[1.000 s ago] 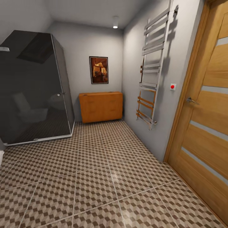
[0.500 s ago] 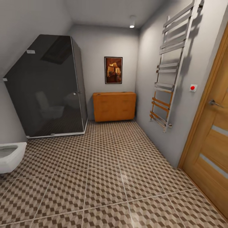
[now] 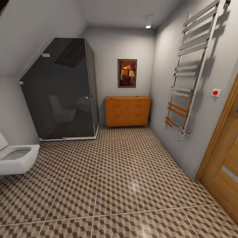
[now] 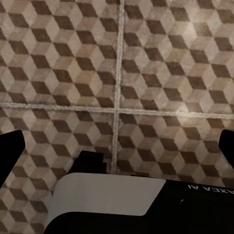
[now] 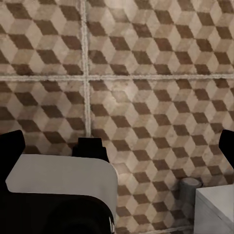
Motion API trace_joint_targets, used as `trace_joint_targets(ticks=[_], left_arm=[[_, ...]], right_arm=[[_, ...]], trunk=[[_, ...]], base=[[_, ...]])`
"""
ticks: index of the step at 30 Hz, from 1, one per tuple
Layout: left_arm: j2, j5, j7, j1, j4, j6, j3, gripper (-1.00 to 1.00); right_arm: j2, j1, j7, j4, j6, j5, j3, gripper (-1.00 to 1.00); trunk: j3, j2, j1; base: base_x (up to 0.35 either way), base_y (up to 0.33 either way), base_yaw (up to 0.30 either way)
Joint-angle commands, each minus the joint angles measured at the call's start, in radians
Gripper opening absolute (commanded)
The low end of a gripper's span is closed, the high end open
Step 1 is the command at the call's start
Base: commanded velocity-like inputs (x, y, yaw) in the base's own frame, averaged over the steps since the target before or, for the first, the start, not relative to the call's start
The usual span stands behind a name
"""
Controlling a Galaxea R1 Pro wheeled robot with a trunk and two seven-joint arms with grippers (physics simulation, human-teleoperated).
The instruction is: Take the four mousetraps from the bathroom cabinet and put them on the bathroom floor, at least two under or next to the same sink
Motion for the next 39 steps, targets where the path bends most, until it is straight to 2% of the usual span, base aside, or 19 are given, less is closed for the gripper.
trace_joint_targets(ticks=[1,9,20,39], left_arm=[[0.0,0.009,0.003,-0.001,0.001,-0.003,-0.009,1.0],[0.002,0.012,0.003,0.0,0.002,-0.003,-0.009,1.0],[0.003,0.039,0.002,0.0,0.001,-0.002,-0.009,1.0],[0.006,0.042,0.002,0.0,0.0,-0.003,-0.009,1.0]], right_arm=[[0.0,-0.001,-0.004,0.003,-0.004,0.01,-0.003,1.0],[-0.001,-0.001,-0.005,0.003,-0.007,0.008,-0.004,1.0],[-0.003,-0.001,-0.005,0.003,-0.008,0.008,-0.004,1.0],[-0.003,-0.001,-0.005,0.003,-0.009,0.007,-0.005,1.0]], trunk=[[-0.001,-0.001,0.0],[-0.001,-0.001,0.0],[-0.001,-0.001,0.0],[-0.001,-0.001,0.0]], base=[[0.062,0.0,0.037],[0.208,0.0,0.016],[0.304,0.0,0.003],[0.322,0.0,0.0]])
